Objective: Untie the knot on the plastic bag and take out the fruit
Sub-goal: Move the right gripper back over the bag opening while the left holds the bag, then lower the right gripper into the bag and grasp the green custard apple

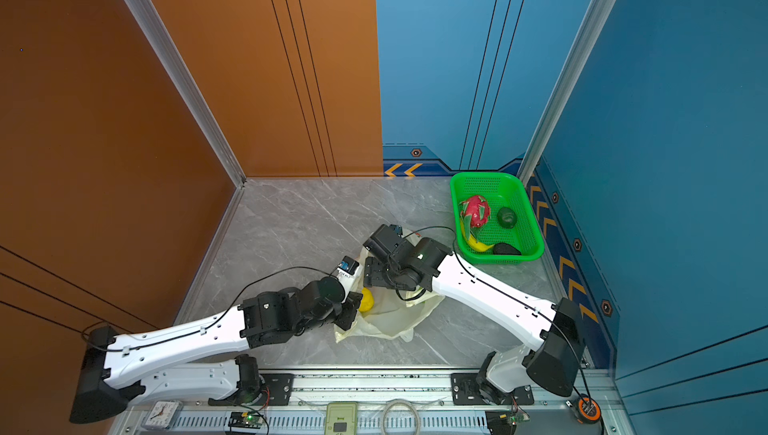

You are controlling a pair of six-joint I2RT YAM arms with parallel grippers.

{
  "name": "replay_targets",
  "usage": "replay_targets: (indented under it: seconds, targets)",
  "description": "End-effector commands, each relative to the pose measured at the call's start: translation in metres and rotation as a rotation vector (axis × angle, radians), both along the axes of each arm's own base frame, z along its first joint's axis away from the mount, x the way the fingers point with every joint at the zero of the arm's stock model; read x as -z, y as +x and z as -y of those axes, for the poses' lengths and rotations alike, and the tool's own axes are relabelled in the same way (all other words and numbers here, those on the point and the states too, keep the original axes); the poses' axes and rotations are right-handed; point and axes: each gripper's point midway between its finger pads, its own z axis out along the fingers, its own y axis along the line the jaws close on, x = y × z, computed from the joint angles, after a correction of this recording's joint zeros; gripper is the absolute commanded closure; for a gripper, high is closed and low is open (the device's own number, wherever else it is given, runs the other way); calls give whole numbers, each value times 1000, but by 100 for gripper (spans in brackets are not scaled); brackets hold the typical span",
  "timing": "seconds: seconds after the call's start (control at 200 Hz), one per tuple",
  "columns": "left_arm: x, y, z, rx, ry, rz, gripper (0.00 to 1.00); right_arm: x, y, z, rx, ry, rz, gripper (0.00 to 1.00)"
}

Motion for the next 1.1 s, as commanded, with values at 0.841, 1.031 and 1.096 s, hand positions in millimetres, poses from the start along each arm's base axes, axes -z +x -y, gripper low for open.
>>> replay_targets:
  seconds: [0.841, 1.031, 1.096]
  targets:
    - [3, -12, 14, 68, -4, 20, 100, 74, 57, 97, 205, -385, 22, 13]
    - [4, -15, 21, 91, 2, 15, 100, 96, 53, 107, 214, -413, -17, 13]
    - [5, -15, 23, 96, 4, 16, 100, 104, 53, 109, 214, -413, -30, 12]
